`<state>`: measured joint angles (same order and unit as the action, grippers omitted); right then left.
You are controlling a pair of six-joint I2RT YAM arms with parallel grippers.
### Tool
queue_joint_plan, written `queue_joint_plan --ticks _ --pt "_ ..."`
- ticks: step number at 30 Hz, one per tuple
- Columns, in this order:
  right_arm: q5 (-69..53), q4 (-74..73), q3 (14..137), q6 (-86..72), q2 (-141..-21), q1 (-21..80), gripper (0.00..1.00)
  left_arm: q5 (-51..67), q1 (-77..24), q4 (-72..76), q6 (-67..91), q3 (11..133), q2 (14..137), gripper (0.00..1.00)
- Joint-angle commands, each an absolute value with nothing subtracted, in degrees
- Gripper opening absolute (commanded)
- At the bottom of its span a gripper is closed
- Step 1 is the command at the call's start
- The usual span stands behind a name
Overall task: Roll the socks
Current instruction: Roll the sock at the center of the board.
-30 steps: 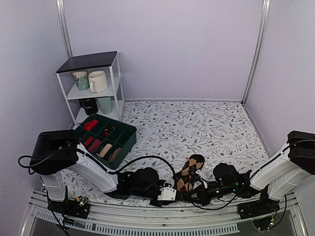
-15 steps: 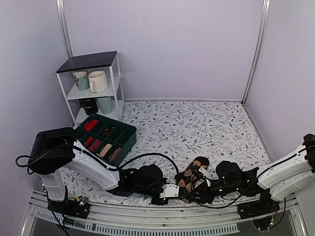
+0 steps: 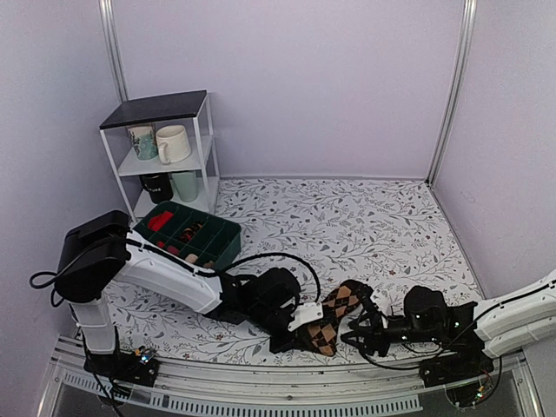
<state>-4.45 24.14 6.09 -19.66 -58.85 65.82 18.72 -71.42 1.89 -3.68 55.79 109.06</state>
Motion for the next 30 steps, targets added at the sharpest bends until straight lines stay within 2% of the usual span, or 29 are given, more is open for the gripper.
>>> queue_joint_plan --ticks 1,10,18,26,28,30 --pt "-1.2 32.1 5.5 -15.4 -63.8 69.6 0.50 23.2 -70.0 -14.7 0.0 55.1 117.3 0.00" --pt "1.8 42.4 5.7 -8.9 -74.5 74.2 0.56 25.0 -69.0 -15.7 -0.6 54.9 119.0 0.00" --pt "2.2 44.5 9.0 -5.8 -82.4 74.4 0.58 25.3 -69.0 -15.2 -0.7 54.7 118.9 0.00" --pt "0.0 46.3 9.8 -5.6 -83.9 74.4 0.53 26.2 -68.9 -14.8 -1.0 54.7 119.7 0.00" --pt "-1.0 46.2 10.3 -5.5 -84.5 74.4 0.49 26.2 -68.8 -14.8 -1.1 54.7 119.9 0.00" --pt "-2.3 45.4 11.0 -5.6 -85.5 74.3 0.41 26.2 -68.7 -14.6 -1.0 54.7 119.9 0.00"
